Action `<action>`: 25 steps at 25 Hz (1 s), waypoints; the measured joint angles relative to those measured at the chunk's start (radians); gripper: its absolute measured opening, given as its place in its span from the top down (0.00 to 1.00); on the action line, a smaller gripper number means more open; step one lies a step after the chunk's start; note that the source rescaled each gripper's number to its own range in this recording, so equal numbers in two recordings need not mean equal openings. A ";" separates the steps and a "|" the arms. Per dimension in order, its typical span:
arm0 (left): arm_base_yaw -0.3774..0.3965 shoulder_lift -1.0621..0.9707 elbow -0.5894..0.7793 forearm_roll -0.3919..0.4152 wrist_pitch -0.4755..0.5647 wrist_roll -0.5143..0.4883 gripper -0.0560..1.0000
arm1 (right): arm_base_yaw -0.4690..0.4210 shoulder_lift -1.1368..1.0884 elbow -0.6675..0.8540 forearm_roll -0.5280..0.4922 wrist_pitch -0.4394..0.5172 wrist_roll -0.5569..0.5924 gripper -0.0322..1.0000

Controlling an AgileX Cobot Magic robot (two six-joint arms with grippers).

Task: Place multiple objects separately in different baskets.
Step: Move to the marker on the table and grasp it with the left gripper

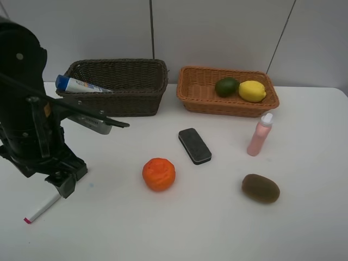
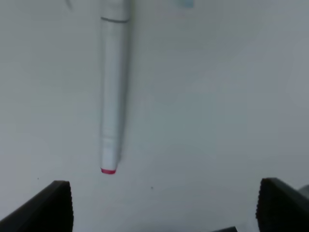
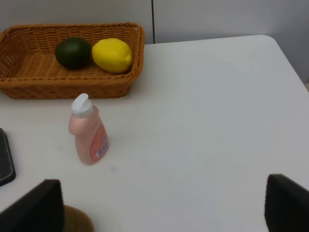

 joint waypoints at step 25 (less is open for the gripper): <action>0.137 0.325 0.026 -0.043 -0.328 0.236 0.00 | 0.000 0.000 0.000 0.000 0.000 0.000 0.02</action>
